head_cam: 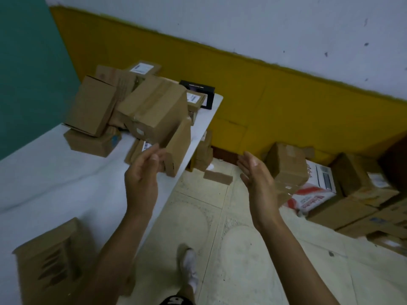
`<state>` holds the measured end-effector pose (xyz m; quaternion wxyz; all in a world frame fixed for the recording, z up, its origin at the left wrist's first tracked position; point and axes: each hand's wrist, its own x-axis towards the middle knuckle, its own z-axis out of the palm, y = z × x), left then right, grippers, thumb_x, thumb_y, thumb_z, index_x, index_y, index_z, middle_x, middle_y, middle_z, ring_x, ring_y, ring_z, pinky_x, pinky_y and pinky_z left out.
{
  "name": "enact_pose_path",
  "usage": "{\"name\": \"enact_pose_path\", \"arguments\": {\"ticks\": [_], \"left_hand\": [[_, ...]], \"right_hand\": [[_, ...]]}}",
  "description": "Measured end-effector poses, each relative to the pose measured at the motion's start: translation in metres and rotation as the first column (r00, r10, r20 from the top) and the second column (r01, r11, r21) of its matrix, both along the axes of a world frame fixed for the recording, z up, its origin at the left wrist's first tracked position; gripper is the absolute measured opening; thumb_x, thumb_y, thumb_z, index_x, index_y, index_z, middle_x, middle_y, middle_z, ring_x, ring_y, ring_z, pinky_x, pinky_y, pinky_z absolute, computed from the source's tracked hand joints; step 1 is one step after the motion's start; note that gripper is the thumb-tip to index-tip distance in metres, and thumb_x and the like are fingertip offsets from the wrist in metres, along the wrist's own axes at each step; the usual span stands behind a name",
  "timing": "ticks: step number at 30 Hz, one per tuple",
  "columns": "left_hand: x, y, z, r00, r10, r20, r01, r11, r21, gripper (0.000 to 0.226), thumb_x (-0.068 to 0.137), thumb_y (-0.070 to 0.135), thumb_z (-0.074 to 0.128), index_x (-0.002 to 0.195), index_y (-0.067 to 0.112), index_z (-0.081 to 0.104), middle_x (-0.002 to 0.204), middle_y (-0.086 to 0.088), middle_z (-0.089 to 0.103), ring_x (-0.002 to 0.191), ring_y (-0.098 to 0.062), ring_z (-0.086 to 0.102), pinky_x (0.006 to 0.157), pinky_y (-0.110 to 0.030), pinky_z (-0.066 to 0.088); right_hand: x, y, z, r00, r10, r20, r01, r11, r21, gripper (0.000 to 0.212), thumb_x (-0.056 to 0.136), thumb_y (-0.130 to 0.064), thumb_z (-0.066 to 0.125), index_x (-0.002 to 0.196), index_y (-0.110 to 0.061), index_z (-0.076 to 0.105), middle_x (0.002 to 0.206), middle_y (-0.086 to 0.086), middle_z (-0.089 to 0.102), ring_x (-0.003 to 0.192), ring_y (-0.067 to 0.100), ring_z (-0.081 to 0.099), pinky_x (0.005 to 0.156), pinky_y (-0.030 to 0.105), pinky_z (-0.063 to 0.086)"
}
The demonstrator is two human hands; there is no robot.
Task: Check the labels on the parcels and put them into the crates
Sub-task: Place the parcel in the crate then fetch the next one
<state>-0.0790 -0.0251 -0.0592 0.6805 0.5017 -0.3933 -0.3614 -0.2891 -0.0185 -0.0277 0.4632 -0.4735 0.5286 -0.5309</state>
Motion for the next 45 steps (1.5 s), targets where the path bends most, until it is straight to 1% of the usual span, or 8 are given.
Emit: {"name": "enact_pose_path", "arguments": {"ticks": [13,20,23,28,34,38,42,45], "left_hand": [[0.001,-0.165,-0.016,0.950,0.312,0.031,-0.312,0.932,0.185,0.025,0.098,0.015,0.049,0.099,0.034,0.065,0.095,0.022,0.069,0.093,0.008,0.062,0.075,-0.008,0.048],[0.023,-0.202,-0.044,0.789,0.598,0.140,-0.601,0.705,0.377,0.025,0.096,0.022,0.052,0.119,0.031,0.057,0.110,0.018,0.058,0.091,0.018,0.053,0.075,-0.007,0.040],[0.027,-0.224,-0.046,0.781,0.603,0.161,-0.589,0.627,0.510,0.032,0.096,0.032,0.050,0.127,0.026,0.053,0.120,0.012,0.053,0.109,-0.005,0.051,0.090,-0.024,0.041],[0.023,-0.254,-0.039,0.775,0.598,0.204,-0.573,0.529,0.627,0.029,0.098,0.035,0.045,0.114,0.021,0.065,0.106,0.005,0.059,0.098,-0.015,0.054,0.084,-0.030,0.041],[-0.005,-0.273,-0.017,0.577,0.681,0.451,-0.802,0.368,0.471,0.018,0.096,0.035,0.050,0.099,0.031,0.068,0.091,0.014,0.063,0.090,-0.013,0.060,0.073,-0.027,0.043],[-0.032,-0.274,0.010,0.507,0.769,0.388,-0.855,0.394,0.337,0.021,0.095,0.031,0.053,0.094,0.050,0.064,0.090,0.035,0.065,0.090,0.011,0.061,0.074,-0.015,0.046],[-0.063,-0.258,0.028,0.509,0.794,0.332,-0.859,0.444,0.256,0.030,0.094,0.014,0.055,0.105,0.039,0.067,0.108,0.015,0.070,0.096,-0.007,0.067,0.083,-0.025,0.052],[-0.085,-0.246,0.039,0.549,0.828,0.111,-0.815,0.501,0.293,0.025,0.095,0.048,0.044,0.096,0.039,0.067,0.098,0.012,0.072,0.092,-0.016,0.070,0.080,-0.030,0.055]], "right_hand": [[0.029,-0.235,-0.009,0.977,0.215,-0.012,-0.213,0.972,0.096,0.068,0.068,-0.068,0.054,0.125,-0.032,0.057,0.134,-0.006,0.057,0.125,0.014,0.052,0.103,0.038,0.043],[0.054,-0.350,-0.031,0.927,0.374,-0.024,-0.366,0.918,0.153,0.017,0.094,-0.039,0.055,0.109,-0.039,0.062,0.121,-0.012,0.064,0.114,0.007,0.057,0.094,0.028,0.046],[0.073,-0.404,-0.030,0.852,0.522,-0.037,-0.514,0.849,0.124,0.032,0.097,-0.033,0.052,0.126,-0.022,0.060,0.128,0.000,0.061,0.116,0.011,0.056,0.093,0.024,0.048],[0.102,-0.463,-0.032,0.606,0.777,-0.170,-0.736,0.629,0.248,0.018,0.096,-0.036,0.053,0.113,-0.037,0.059,0.105,0.001,0.060,0.097,0.021,0.057,0.072,0.028,0.044],[0.104,-0.494,-0.030,0.486,0.849,-0.206,-0.830,0.522,0.194,0.044,0.092,-0.024,0.061,0.134,-0.019,0.050,0.120,-0.006,0.057,0.112,0.010,0.054,0.087,0.022,0.049],[0.088,-0.508,-0.017,0.472,0.876,-0.095,-0.881,0.471,-0.036,0.038,0.089,-0.010,0.064,0.125,-0.018,0.056,0.109,-0.017,0.060,0.098,-0.010,0.058,0.073,0.010,0.050],[0.068,-0.522,-0.009,0.455,0.879,-0.143,-0.879,0.417,-0.229,0.055,0.083,0.005,0.065,0.109,-0.042,0.053,0.118,-0.011,0.060,0.113,0.007,0.058,0.092,0.028,0.051],[0.054,-0.523,-0.011,0.508,0.845,-0.169,-0.850,0.459,-0.257,0.055,0.081,0.012,0.062,0.098,-0.040,0.054,0.105,-0.013,0.064,0.100,0.002,0.063,0.089,0.031,0.052]]}}
